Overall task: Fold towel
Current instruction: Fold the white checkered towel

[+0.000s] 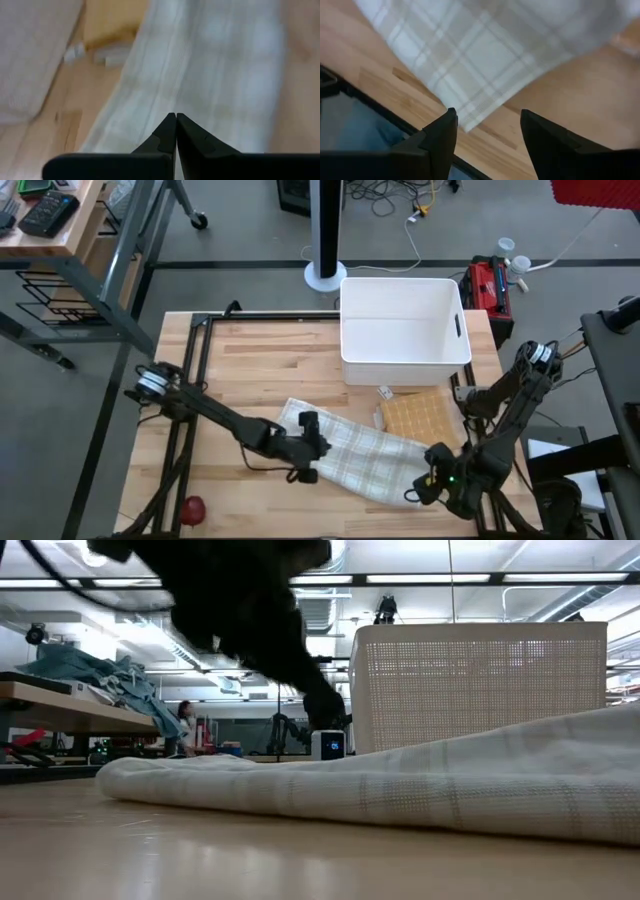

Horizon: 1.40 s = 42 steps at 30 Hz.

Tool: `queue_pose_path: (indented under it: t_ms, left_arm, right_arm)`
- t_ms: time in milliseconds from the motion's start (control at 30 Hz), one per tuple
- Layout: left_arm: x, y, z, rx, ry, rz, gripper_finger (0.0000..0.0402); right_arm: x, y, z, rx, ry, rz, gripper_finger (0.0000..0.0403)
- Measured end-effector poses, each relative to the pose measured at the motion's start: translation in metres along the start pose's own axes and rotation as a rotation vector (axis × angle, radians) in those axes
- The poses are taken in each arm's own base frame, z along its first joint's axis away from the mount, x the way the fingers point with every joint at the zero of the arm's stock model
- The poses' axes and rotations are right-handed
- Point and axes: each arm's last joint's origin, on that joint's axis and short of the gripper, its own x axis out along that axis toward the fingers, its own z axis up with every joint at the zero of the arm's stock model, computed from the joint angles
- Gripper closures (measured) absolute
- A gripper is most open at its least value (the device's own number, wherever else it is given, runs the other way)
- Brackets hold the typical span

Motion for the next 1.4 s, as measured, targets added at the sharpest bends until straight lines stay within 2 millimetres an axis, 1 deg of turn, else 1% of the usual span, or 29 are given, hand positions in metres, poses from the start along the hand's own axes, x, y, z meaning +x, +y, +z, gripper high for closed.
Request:
queue_pose_path:
  t_ms: [67, 167, 267, 333, 467, 567, 733, 833, 933, 1033, 1100, 1267, 1400]
  left_arm:
    - [0.010, 0.001, -0.009, 0.030, 0.076, 0.017, 0.0401]
    - [0.016, 0.000, -0.023, 0.069, 0.159, 0.022, 0.0400]
    - [0.016, -0.002, -0.037, 0.089, 0.210, -0.027, 0.0401]
    - [0.017, -0.004, -0.042, 0.094, 0.220, -0.075, 0.0401]
    - [0.017, -0.007, -0.044, 0.110, 0.194, -0.183, 0.0401]
    - [0.018, -0.009, -0.044, 0.096, 0.162, -0.226, 0.0401]
    - [0.017, -0.012, -0.043, 0.093, 0.142, -0.234, 0.0401]
    - [0.017, -0.012, -0.041, 0.092, 0.119, -0.238, 0.0400]
    - [0.017, -0.013, -0.038, 0.131, 0.088, -0.271, 0.0401]
    - [0.018, -0.012, -0.039, 0.151, 0.072, -0.278, 0.0400]
    - [0.018, -0.012, -0.041, 0.153, 0.080, -0.278, 0.0400]
    - [0.019, -0.010, -0.044, 0.147, 0.087, -0.275, 0.0400]
    - [0.019, -0.010, -0.044, 0.133, 0.076, -0.275, 0.0401]
  right_arm:
    - [0.003, -0.002, -0.005, 0.056, -0.013, 0.004, 0.0189]
    - [0.011, -0.005, -0.014, 0.130, -0.054, 0.002, 0.0183]
    - [0.026, -0.001, -0.022, 0.139, -0.044, 0.002, 0.0179]
    - [0.042, 0.006, -0.026, 0.154, -0.059, 0.034, 0.0179]
    - [0.070, 0.009, -0.031, 0.149, -0.103, 0.022, 0.0177]
    - [0.081, 0.010, -0.035, 0.136, -0.123, -0.006, 0.0172]
    - [0.073, 0.014, -0.039, 0.120, -0.129, 0.029, 0.0159]
    - [0.067, 0.011, -0.041, 0.094, -0.136, -0.022, 0.0154]
    - [0.062, 0.006, -0.039, 0.081, -0.152, -0.111, 0.0154]
    - [0.060, 0.005, -0.037, 0.070, -0.189, -0.126, 0.0157]
    - [0.062, 0.004, -0.035, 0.065, -0.220, -0.123, 0.0159]
    - [0.076, 0.001, -0.032, 0.061, -0.264, -0.152, 0.0169]
    - [0.088, 0.000, -0.031, 0.063, -0.295, -0.134, 0.0178]
